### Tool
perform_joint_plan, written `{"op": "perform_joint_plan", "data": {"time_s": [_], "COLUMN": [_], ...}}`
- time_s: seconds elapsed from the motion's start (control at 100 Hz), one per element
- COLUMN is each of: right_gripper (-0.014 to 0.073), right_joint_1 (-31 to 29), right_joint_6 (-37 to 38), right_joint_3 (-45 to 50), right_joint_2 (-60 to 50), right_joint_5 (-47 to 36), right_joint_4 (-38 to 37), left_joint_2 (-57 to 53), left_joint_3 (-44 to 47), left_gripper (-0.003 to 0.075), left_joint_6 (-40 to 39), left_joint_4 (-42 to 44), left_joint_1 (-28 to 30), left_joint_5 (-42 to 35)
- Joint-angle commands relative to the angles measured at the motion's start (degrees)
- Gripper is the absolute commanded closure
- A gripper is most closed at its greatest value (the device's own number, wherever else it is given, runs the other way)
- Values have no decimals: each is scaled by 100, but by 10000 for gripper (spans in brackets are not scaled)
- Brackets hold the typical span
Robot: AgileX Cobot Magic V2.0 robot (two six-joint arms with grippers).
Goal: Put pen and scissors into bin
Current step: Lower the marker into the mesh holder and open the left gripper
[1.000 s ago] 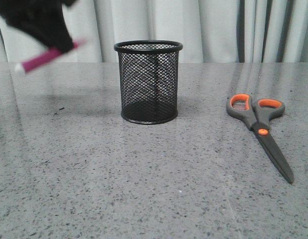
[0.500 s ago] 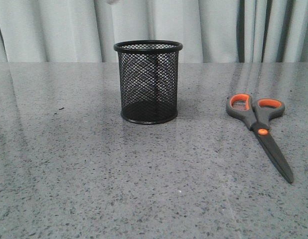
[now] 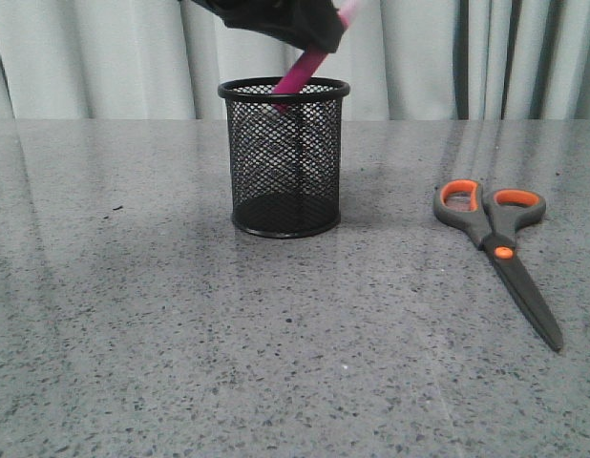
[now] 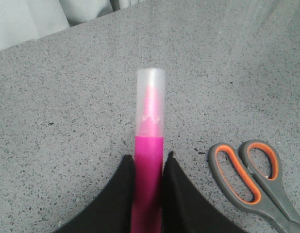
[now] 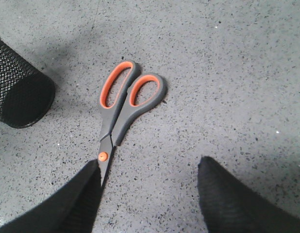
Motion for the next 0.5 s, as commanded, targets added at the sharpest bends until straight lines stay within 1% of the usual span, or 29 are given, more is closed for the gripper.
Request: {"op": "perform_joint_plan", "data": {"time_s": [0.0, 0.05, 0.12, 0.25, 0.29, 0.31, 0.37, 0.49], "right_gripper": [199, 199, 199, 199, 199, 199, 200, 199], "right_joint_1": [-23, -23, -23, -23, -23, -23, -23, -23], "right_joint_6": [-55, -55, -55, -55, -55, -55, -55, -55], "right_joint_3": [-204, -204, -204, -204, -204, -204, -204, -204], "right_joint_2": [9, 9, 9, 9, 9, 9, 9, 9], "right_joint_5": [-326, -326, -326, -347, -365, -378, -451, -778], "right_joint_4": [105, 105, 105, 105, 105, 105, 105, 105], "left_joint_2": [-199, -187, -164, -199, -238, -261, -369, -720], "left_joint_3": [-162, -162, -162, -162, -162, -162, -162, -162], "left_gripper": [736, 716, 635, 377, 315, 296, 286, 323], "left_joint_6": [-9, -9, -9, -9, -9, -22, -22, -22], "left_joint_4": [-52, -52, -52, -66, -75, -101, -99, -26], "left_joint_1": [23, 63, 94, 113, 113, 113, 113, 237], "left_joint_5": [-264, -189, -96, -84, -95, -108, -108, -97]}}
